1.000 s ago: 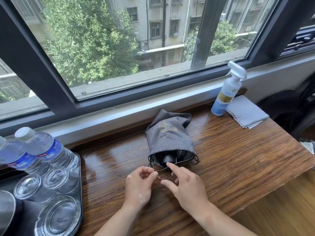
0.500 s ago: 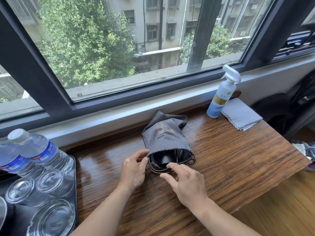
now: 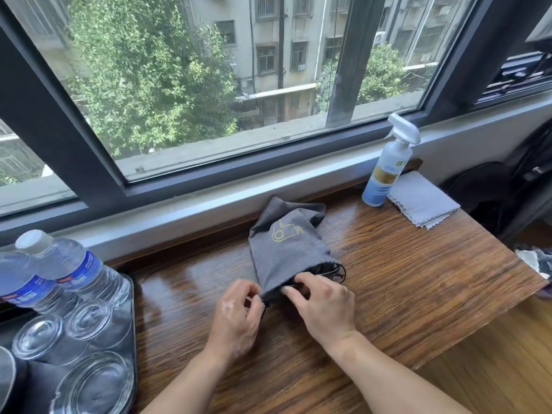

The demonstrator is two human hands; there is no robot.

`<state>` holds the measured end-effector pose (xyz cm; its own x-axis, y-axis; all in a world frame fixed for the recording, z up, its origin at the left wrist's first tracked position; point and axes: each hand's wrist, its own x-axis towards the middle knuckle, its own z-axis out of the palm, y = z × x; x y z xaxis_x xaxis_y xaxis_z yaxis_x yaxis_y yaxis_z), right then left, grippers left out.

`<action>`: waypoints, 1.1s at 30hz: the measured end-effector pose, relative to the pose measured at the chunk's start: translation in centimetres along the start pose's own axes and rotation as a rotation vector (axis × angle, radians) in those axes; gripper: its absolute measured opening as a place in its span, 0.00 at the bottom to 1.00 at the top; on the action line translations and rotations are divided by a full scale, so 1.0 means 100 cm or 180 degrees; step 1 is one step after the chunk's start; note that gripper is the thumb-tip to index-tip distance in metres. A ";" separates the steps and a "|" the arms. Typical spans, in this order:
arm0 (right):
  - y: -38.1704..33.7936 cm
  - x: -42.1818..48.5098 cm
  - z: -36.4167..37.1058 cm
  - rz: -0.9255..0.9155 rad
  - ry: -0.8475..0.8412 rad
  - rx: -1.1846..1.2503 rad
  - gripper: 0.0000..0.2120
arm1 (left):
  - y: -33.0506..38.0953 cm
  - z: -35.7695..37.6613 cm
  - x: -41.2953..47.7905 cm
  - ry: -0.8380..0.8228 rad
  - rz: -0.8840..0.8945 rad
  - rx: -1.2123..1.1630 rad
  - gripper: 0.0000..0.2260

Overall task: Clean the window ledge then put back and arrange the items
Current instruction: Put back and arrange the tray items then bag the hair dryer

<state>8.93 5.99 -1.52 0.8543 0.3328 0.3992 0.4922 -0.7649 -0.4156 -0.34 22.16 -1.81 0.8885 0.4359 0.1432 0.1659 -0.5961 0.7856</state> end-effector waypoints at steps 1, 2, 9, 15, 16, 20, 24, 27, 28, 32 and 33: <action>-0.002 0.003 0.003 0.0040 -0.0018 0.0014 0.16 | 0.002 0.001 -0.002 0.0012 0.0074 0.0001 0.05; -0.005 0.005 0.006 0.0074 -0.0040 0.0049 0.14 | 0.005 0.003 -0.004 0.0017 0.0111 -0.0020 0.04; -0.008 -0.005 0.018 -0.0339 -0.0466 0.1046 0.06 | 0.001 0.006 -0.002 0.0047 -0.0154 -0.0045 0.05; 0.019 -0.027 -0.009 -0.0341 -0.0312 0.1501 0.13 | -0.001 0.010 0.000 0.0074 -0.0314 0.0040 0.06; 0.026 -0.026 -0.013 -0.0223 -0.0185 0.1409 0.14 | 0.000 0.011 0.000 0.0094 -0.0315 0.0045 0.07; 0.050 0.001 -0.021 0.0138 -0.0204 0.0887 0.27 | 0.005 0.012 -0.004 0.0114 -0.0397 -0.0109 0.09; 0.055 0.032 -0.021 -0.0325 -0.0552 0.0873 0.18 | 0.011 0.016 -0.002 0.0107 -0.0292 0.0069 0.14; 0.053 0.044 -0.016 -0.0280 -0.0708 0.0831 0.14 | 0.013 0.018 0.004 0.0115 -0.0152 0.0390 0.11; 0.053 0.048 -0.013 -0.0237 -0.0733 0.0794 0.12 | 0.013 0.017 0.005 0.0108 -0.0130 0.0454 0.11; 0.039 0.063 -0.007 -0.0153 -0.0774 0.0422 0.07 | 0.008 0.011 0.000 0.0158 -0.0134 0.0545 0.13; 0.035 0.065 -0.006 -0.0134 -0.0765 0.0337 0.07 | 0.007 0.010 -0.001 0.0198 -0.0135 0.0544 0.13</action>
<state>16.13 5.16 0.09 0.8417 0.4941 0.2176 0.5319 -0.6898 -0.4911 0.10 21.04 -1.84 0.8519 0.5007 0.1533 0.2775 -0.6800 0.6787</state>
